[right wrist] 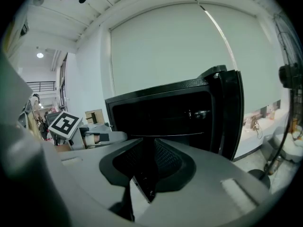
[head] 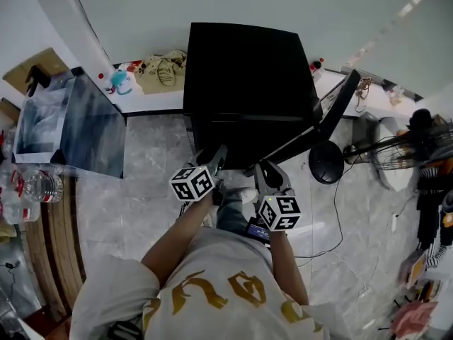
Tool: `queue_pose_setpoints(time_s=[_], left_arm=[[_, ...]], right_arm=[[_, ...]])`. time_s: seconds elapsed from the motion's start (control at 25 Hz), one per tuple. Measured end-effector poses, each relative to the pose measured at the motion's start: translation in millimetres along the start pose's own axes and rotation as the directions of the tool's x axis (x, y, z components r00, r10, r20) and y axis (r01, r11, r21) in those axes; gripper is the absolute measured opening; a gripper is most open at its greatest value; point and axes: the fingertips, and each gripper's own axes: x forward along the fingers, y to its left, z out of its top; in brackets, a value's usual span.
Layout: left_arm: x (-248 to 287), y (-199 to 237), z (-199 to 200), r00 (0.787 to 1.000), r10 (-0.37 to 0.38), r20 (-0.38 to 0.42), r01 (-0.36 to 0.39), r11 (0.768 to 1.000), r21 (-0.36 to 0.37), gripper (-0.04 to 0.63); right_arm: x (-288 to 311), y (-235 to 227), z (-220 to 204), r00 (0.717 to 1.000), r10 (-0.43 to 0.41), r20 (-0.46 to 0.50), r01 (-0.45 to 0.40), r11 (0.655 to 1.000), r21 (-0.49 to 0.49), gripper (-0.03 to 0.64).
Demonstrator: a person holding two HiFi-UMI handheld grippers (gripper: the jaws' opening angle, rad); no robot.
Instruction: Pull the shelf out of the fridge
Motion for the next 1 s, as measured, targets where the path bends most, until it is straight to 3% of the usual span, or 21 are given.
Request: queue_pose_setpoints(time_s=[0.28, 0.6, 0.76, 1.0], left_arm=[[25.3, 17.4, -0.7, 0.996, 0.019, 0.085, 0.000, 0.975, -0.222, 0.127], [52.1, 30.8, -1.6, 0.985, 0.007, 0.170, 0.068, 0.902, -0.427, 0.127], [65.5, 42.2, 5.4, 0.973, 0.021, 0.230, 0.098, 0.866, -0.491, 0.127], [75.7, 53.5, 8.9, 0.960, 0.035, 0.276, 0.122, 0.839, -0.530, 0.130]], right_arm=[[17.4, -21.6, -9.2, 0.999, 0.009, -0.045, -0.009, 1.000, 0.014, 0.097], [40.1, -29.3, -21.9, 0.994, 0.053, -0.099, -0.050, 0.998, 0.030, 0.098], [46.9, -33.1, -29.1, 0.990, 0.065, -0.127, -0.061, 0.997, 0.036, 0.098], [52.5, -39.8, -32.9, 0.987, 0.075, -0.146, -0.068, 0.997, 0.048, 0.099]])
